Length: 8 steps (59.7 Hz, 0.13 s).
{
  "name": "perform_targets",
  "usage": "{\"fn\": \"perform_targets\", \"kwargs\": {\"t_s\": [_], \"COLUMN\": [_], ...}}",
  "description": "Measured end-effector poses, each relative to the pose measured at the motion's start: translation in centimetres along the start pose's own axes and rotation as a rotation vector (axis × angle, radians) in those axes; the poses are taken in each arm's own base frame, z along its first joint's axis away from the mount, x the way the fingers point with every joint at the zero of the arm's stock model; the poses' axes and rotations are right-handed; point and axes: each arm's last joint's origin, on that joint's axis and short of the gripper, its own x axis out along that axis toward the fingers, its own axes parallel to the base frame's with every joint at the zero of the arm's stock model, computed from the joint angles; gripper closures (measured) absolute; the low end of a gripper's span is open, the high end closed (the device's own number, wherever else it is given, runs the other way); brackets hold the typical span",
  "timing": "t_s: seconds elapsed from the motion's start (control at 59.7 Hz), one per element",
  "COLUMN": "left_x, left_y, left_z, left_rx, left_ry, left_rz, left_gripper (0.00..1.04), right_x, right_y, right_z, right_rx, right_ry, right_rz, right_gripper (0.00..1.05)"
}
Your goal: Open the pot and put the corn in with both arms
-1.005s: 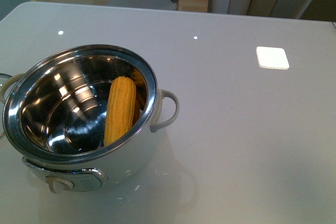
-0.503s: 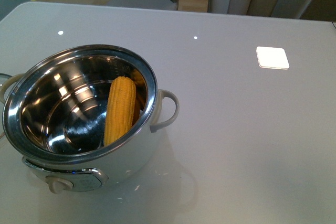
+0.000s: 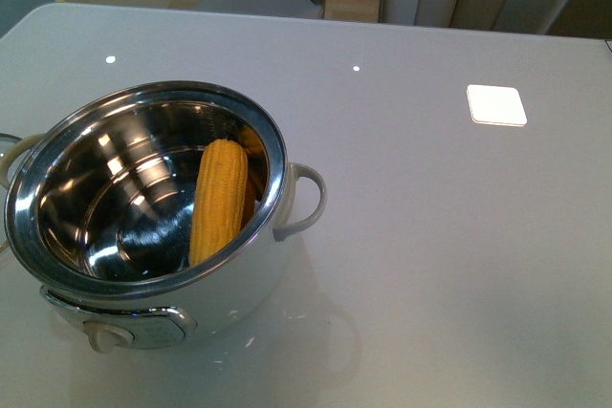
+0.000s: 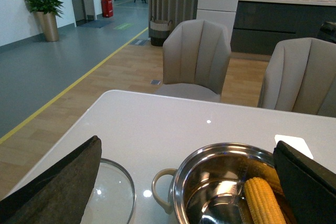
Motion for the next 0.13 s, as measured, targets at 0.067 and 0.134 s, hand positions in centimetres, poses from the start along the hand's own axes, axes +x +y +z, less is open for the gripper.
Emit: {"fn": "perform_targets", "kwargs": {"t_s": [0.067,0.134], "left_x": [0.0,0.0], "left_y": [0.0,0.0], "left_z": [0.0,0.0], "left_rx": [0.0,0.0], "left_ry": [0.0,0.0], "left_rz": [0.0,0.0], "left_gripper": [0.07,0.07], "right_x": [0.0,0.0], "right_y": [0.0,0.0], "right_z": [-0.01,-0.01], "right_rx": [0.0,0.0], "right_ry": [0.0,0.0], "right_rz": [0.0,0.0], "right_gripper": [0.09,0.09]}}
